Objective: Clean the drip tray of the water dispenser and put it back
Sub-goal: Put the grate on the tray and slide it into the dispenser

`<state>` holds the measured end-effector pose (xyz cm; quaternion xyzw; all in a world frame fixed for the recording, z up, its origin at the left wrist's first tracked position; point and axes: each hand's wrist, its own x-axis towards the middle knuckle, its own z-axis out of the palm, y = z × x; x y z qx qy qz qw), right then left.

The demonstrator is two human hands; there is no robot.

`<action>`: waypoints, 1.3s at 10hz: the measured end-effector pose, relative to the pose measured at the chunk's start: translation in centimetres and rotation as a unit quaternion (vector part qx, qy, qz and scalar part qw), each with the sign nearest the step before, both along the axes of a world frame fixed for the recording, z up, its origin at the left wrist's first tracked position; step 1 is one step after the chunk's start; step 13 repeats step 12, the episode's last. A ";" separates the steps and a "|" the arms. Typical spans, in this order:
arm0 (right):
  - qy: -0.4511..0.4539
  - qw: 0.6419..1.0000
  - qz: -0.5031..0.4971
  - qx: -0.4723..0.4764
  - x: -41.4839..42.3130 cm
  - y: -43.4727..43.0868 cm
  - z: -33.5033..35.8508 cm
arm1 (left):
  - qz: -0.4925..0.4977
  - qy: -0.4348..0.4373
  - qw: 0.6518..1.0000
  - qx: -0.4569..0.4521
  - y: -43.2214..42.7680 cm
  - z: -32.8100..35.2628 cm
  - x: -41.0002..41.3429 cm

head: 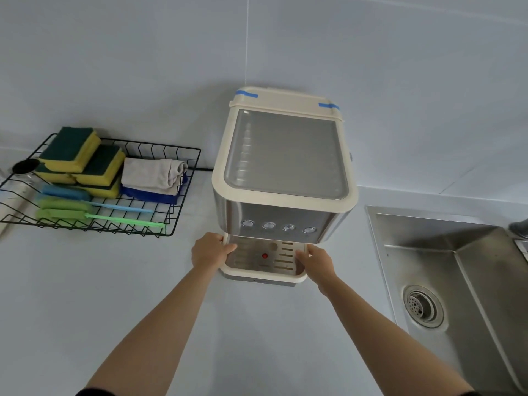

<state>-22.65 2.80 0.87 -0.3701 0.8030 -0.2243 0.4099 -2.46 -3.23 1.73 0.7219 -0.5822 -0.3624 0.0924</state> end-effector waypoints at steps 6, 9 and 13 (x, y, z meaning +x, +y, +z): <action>-0.058 0.997 -0.034 0.043 -0.9 -1.5 0.0 | 0.091 0.047 0.994 0.023 0.1 2.3 -1.2; -0.112 0.993 -0.008 0.028 -1.3 -1.1 1.2 | 0.103 0.063 0.992 0.043 -0.2 2.1 -0.9; -0.203 0.979 0.014 -0.007 -2.0 0.6 1.4 | 0.150 0.328 0.930 0.071 1.2 1.2 1.5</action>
